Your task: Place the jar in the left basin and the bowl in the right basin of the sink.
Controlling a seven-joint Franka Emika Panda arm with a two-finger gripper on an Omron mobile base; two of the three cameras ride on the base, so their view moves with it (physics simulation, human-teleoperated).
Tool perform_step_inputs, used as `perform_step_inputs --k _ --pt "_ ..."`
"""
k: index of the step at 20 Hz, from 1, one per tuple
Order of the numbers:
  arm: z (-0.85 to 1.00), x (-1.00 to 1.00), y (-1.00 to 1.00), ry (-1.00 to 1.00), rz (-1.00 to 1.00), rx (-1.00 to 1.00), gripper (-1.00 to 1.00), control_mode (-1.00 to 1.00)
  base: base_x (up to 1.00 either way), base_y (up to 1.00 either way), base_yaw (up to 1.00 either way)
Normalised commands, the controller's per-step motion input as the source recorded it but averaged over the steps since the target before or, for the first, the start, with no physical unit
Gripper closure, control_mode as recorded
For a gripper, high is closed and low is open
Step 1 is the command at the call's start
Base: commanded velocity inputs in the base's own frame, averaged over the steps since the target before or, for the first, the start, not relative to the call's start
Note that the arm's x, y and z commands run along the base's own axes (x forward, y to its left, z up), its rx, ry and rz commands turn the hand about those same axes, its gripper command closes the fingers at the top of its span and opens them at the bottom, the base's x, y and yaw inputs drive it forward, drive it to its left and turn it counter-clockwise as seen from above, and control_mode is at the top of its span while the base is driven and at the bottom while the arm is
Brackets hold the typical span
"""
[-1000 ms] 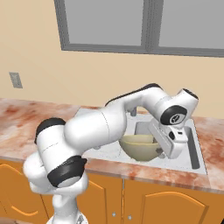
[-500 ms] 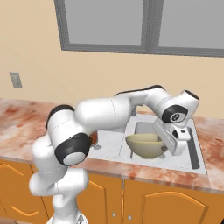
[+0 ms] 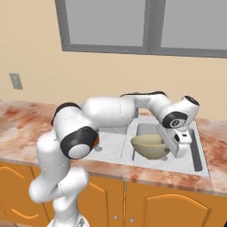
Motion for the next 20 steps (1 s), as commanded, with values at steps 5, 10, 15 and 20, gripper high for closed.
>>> perform_step_inputs --k 5,10,15,20 --pt "-0.11 0.38 -0.33 -0.02 0.04 0.12 1.00 -1.00 0.00 0.00 0.00" --pt "-0.03 0.40 -0.36 0.00 0.03 0.13 1.00 -1.00 0.00 0.00 0.00" --pt "-0.01 0.41 -0.32 0.00 0.00 0.06 1.00 -1.00 0.00 0.00 0.00" --pt "-0.07 0.45 -0.16 0.00 0.00 0.01 1.00 -1.00 0.00 0.00 0.00"
